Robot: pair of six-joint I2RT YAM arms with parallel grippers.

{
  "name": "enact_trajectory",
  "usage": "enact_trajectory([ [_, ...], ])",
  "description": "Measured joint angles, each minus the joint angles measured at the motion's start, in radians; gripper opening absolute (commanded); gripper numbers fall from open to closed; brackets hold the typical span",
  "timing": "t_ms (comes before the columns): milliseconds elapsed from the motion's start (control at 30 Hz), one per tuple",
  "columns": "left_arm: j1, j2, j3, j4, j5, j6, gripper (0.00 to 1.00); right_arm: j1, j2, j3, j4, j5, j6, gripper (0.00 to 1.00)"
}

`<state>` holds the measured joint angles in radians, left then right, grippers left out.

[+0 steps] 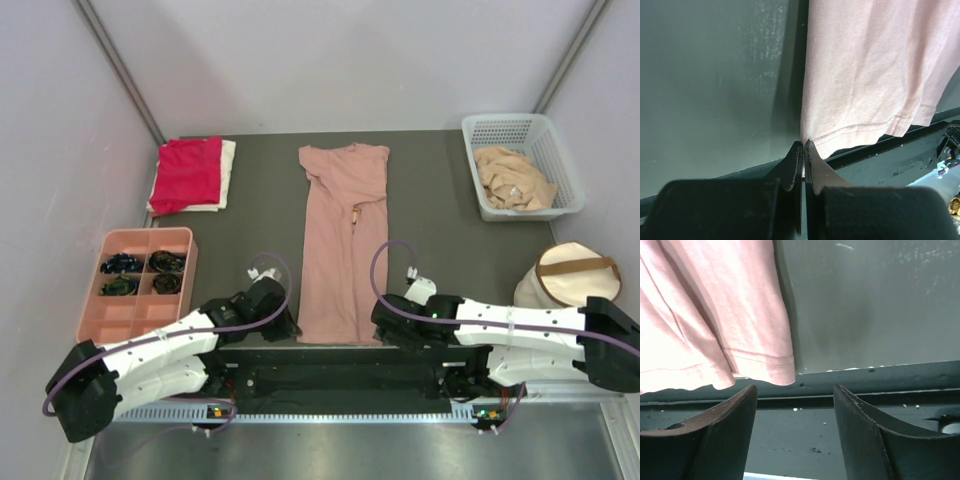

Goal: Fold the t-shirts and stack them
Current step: Grab the bottom of the folded rectangular tshirt with both arms

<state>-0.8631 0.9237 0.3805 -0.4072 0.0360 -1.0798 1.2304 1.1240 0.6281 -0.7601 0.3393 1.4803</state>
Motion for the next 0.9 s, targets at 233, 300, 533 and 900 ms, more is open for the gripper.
enact_trajectory([
  [233, -0.001, -0.031, -0.004, -0.035, 0.0, -0.005, 0.0, 0.0, 0.055, 0.0, 0.042, -0.001, 0.001, 0.62],
  [300, -0.002, -0.049, -0.005, -0.047, 0.0, -0.008, 0.0, 0.0, 0.075, 0.0, 0.052, -0.001, 0.002, 0.62],
  [533, -0.002, -0.084, -0.024, -0.077, -0.001, -0.022, 0.0, 0.0, 0.132, 0.0, 0.095, -0.008, 0.006, 0.56],
  [900, -0.002, -0.091, -0.026, -0.091, -0.002, -0.022, 0.0, 0.0, 0.186, 0.009, 0.17, -0.012, 0.006, 0.54],
])
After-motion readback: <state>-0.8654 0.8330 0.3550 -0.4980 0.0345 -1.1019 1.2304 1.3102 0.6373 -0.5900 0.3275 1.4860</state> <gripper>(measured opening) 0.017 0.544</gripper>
